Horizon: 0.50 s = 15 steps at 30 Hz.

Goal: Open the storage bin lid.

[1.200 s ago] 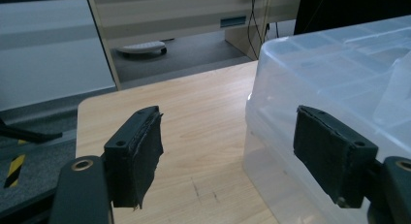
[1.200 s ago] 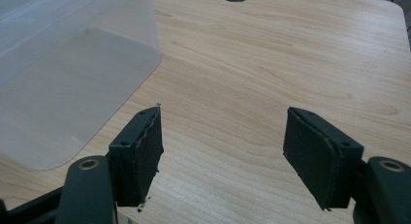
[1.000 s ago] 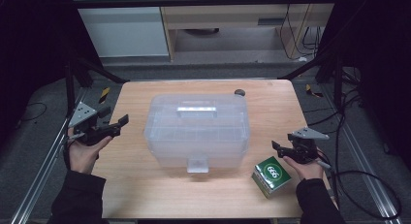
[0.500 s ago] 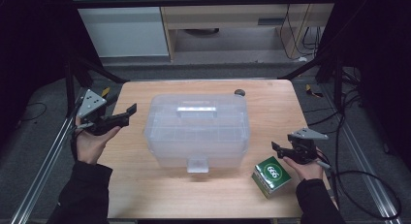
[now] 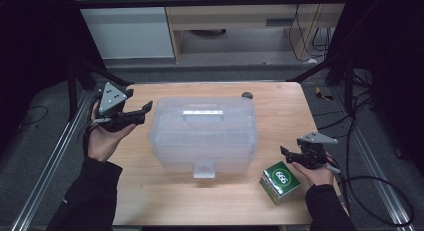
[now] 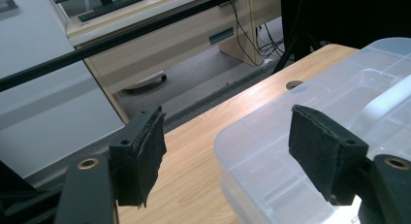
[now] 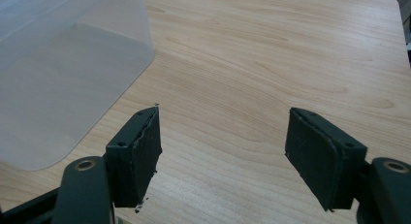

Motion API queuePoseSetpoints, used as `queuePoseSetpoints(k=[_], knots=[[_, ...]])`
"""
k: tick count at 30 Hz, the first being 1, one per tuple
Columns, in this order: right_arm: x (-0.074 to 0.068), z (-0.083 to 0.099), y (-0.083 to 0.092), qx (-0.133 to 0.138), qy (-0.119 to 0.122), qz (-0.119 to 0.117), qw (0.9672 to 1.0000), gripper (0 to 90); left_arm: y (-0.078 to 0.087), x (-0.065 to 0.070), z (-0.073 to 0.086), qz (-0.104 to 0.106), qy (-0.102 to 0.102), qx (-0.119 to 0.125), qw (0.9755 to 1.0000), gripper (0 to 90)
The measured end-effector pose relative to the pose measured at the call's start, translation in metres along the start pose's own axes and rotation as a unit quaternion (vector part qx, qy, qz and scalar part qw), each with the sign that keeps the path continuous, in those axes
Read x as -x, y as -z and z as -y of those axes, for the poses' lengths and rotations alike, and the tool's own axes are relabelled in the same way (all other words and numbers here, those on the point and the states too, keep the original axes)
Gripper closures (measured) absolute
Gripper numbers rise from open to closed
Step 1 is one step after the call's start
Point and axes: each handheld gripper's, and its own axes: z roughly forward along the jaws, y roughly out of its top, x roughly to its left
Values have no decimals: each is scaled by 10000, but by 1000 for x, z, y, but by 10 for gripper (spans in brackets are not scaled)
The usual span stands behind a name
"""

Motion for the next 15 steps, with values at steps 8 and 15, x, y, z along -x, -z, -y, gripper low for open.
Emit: queuePoseSetpoints(k=[8, 15], knots=[[0, 0, 0, -31, 27, 30, 10000, 314, -1, 9, -11, 109, -228, -8, 9997, 297], [0, 0, -1, -66, 57, 11, 10000, 316, -5, 18, -17, 283, -590, -168, 9977, 315]])
